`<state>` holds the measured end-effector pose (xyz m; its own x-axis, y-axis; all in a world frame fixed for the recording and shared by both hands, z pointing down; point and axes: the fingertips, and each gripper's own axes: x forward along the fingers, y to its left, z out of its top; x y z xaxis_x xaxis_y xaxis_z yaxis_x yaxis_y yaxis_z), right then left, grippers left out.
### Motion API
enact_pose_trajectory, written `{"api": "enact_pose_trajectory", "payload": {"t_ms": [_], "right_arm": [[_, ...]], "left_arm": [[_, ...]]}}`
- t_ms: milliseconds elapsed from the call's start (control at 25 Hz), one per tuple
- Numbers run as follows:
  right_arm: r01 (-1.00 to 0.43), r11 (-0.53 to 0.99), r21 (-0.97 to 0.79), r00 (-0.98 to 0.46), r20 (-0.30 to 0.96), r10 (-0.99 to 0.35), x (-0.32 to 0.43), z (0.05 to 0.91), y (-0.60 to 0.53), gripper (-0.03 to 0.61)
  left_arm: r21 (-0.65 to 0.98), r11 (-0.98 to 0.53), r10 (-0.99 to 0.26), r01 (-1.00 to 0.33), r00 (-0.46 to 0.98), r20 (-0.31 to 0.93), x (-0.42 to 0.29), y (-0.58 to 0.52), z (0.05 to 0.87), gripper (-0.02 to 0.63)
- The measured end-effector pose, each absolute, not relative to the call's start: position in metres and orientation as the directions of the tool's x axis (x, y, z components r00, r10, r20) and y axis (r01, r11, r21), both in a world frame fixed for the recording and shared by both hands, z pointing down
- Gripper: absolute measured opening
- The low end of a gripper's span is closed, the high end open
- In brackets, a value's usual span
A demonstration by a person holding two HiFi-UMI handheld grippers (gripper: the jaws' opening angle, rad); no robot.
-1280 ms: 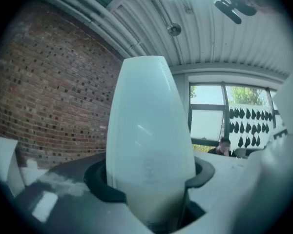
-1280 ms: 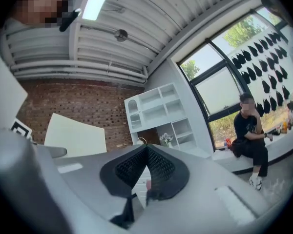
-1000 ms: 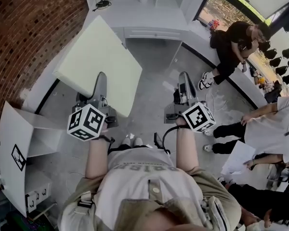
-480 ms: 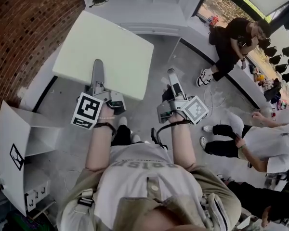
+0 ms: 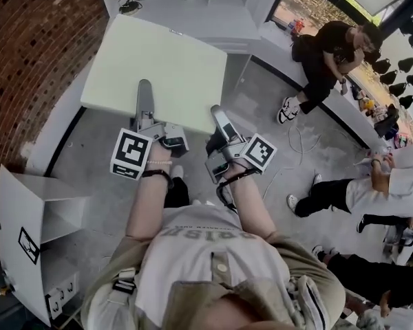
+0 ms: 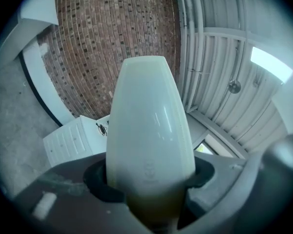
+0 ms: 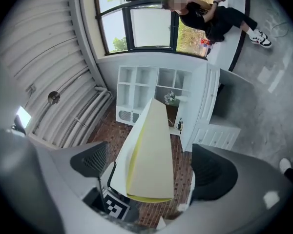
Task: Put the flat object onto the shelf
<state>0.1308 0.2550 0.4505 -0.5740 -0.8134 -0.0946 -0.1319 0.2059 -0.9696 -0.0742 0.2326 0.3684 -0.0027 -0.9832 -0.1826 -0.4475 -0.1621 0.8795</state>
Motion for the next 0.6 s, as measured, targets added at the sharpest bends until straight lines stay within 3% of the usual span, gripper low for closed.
{"api": "enact_pose_trajectory", "payload": {"t_ms": [280, 600], "right_arm": [[-0.057, 0.218, -0.974, -0.583, -0.145, -0.800, 0.103, 0.443, 0.198, 0.528], [-0.070, 0.229, -0.971, -0.536, -0.157, -0.830, 0.080, 0.434, 0.130, 0.394]], "left_arm": [[0.901, -0.203, -0.979, -0.384, 0.057, -0.196, -0.070, 0.170, 0.368, 0.309], [0.903, -0.242, -0.970, -0.355, 0.123, -0.211, -0.086, 0.098, 0.364, 0.311]]}}
